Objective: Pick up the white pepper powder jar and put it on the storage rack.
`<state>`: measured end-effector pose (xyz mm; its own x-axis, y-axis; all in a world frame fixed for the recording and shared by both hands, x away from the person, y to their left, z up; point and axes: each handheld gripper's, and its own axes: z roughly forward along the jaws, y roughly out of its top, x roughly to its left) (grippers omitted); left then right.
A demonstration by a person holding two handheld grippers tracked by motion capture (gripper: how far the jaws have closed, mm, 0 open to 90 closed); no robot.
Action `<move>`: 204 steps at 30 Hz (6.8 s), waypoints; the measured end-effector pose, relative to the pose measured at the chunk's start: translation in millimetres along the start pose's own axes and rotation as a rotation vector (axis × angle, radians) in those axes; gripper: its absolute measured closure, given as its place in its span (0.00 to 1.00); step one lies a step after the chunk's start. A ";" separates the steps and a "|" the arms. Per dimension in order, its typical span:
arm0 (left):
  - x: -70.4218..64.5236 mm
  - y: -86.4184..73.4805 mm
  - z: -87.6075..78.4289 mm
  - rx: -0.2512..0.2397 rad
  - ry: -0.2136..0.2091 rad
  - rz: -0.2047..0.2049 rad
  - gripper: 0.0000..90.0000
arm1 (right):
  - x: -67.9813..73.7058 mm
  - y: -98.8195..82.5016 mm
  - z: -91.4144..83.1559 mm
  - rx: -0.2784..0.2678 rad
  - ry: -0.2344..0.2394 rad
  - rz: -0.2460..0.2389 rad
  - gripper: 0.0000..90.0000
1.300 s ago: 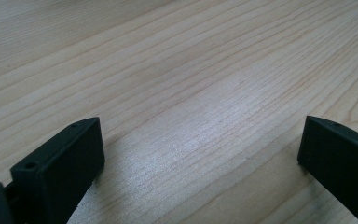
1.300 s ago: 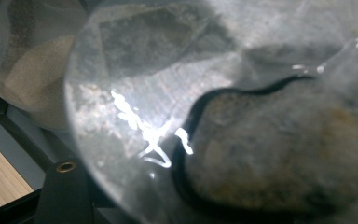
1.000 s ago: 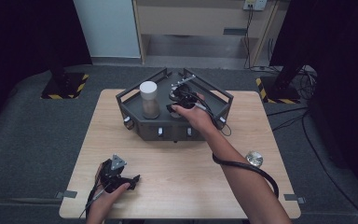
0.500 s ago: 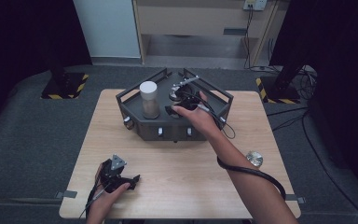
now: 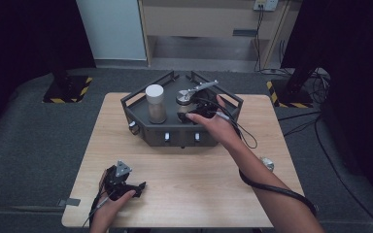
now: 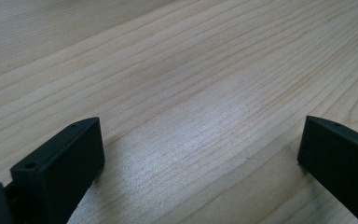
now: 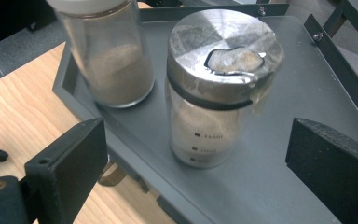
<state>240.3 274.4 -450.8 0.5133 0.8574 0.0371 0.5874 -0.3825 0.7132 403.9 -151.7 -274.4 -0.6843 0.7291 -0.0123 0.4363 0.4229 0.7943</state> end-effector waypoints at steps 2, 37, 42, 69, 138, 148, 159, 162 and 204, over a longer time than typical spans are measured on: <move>0.0 0.0 0.0 0.000 0.000 0.000 0.00 | 1.6 -1.5 -4.2 -0.001 -0.001 -0.003 0.06; -0.4 -0.3 0.1 -0.002 0.001 -0.003 0.00 | 0.3 -34.9 -52.5 -0.011 0.008 -0.031 0.04; -0.4 -0.4 0.1 -0.002 0.001 -0.003 0.00 | -1.2 -39.8 -55.8 -0.010 0.010 -0.030 0.04; -0.5 -0.4 0.1 -0.002 0.001 -0.003 0.00 | -10.8 -61.1 -68.5 -0.005 0.007 -0.035 0.04; -0.8 -0.5 0.0 -0.003 0.002 -0.003 0.00 | -48.5 -115.0 -127.0 0.005 -0.034 0.029 0.04; -0.8 -0.5 0.0 -0.003 0.002 -0.003 0.00 | -51.4 -126.4 -133.1 0.013 -0.047 0.035 0.04; -0.8 -0.5 0.0 -0.003 0.002 -0.003 0.00 | -56.7 -141.6 -142.9 0.010 -0.060 0.076 0.04; -0.8 -0.5 0.0 -0.003 0.002 -0.003 0.00 | -57.9 -144.9 -144.5 0.010 -0.062 0.082 0.04; -1.1 -0.6 0.0 -0.003 0.003 -0.003 0.00 | -55.0 -201.6 -158.6 0.053 -0.110 0.119 0.04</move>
<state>239.4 273.7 -451.2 0.5095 0.8597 0.0371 0.5872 -0.3788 0.7154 260.9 -362.4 -337.5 -0.5590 0.8291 0.0108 0.5422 0.3556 0.7613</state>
